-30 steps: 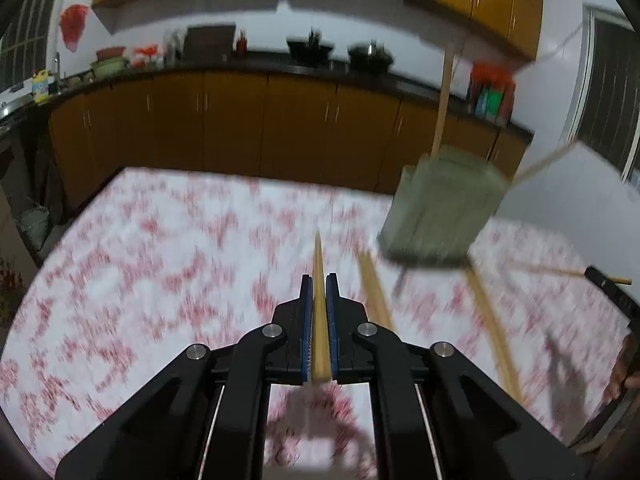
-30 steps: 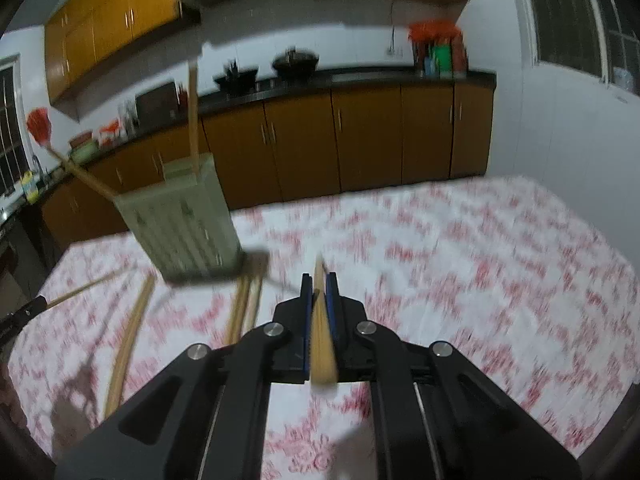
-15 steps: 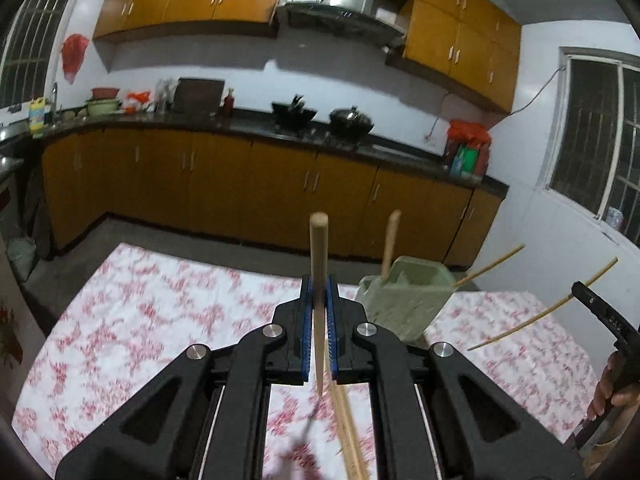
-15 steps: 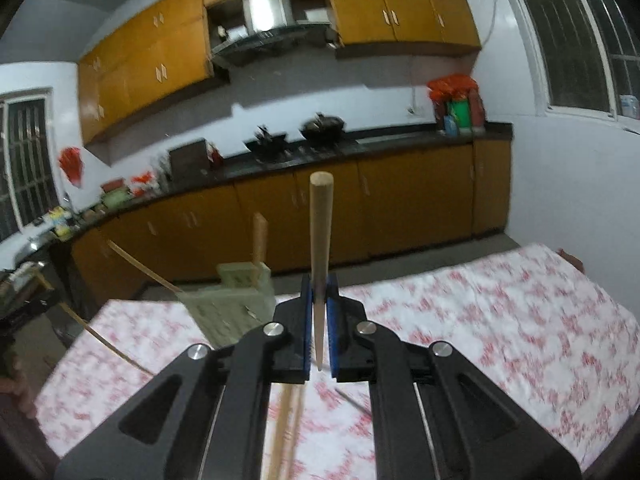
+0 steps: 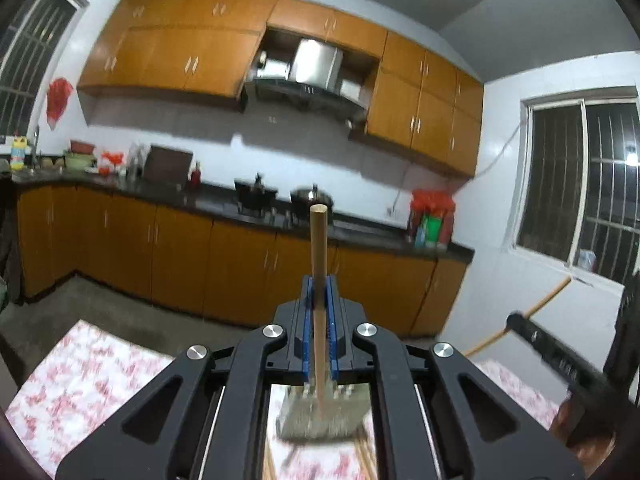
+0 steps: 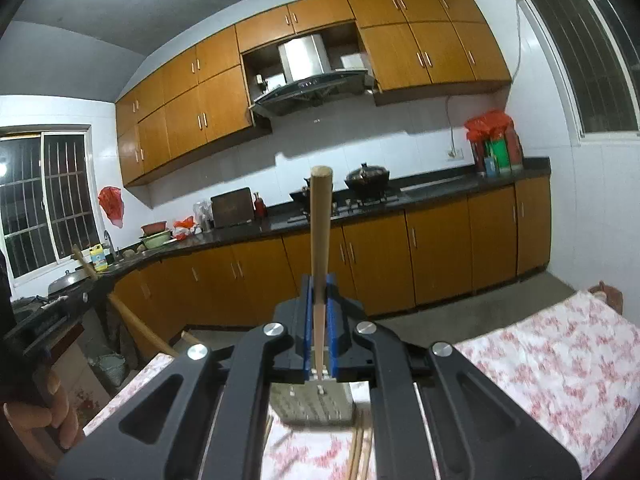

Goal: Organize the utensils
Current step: 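Drop the chopstick into the green holder by opening the right tool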

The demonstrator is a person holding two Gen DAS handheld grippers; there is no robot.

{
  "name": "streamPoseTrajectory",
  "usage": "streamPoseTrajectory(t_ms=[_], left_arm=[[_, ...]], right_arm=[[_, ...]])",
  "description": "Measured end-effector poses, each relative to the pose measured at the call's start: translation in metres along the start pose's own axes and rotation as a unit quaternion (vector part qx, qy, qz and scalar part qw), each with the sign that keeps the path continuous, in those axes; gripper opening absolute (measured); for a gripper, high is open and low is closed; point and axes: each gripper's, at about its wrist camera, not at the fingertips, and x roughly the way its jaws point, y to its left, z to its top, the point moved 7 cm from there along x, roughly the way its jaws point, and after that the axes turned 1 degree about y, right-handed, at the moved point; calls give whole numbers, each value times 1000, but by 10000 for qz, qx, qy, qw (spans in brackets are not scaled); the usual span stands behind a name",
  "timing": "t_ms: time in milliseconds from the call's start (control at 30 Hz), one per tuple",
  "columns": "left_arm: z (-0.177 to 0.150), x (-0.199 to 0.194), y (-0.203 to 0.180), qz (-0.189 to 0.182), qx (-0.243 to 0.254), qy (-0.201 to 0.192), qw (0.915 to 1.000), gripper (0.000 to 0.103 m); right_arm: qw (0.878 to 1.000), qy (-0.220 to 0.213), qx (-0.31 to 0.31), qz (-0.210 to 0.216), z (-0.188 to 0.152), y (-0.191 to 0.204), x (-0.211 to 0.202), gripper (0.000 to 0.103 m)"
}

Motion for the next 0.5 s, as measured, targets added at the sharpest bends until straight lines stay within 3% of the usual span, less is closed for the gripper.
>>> streamPoseTrajectory(t_ms=[200, 500], left_arm=[[1, 33, -7, 148, -21, -285, 9995, 7], [-49, 79, 3, 195, -101, 323, 9992, 7]], right_arm=[[9999, 79, -85, 32, 1, 5, 35, 8], [9972, 737, -155, -32, -38, 4, 87, 9]])
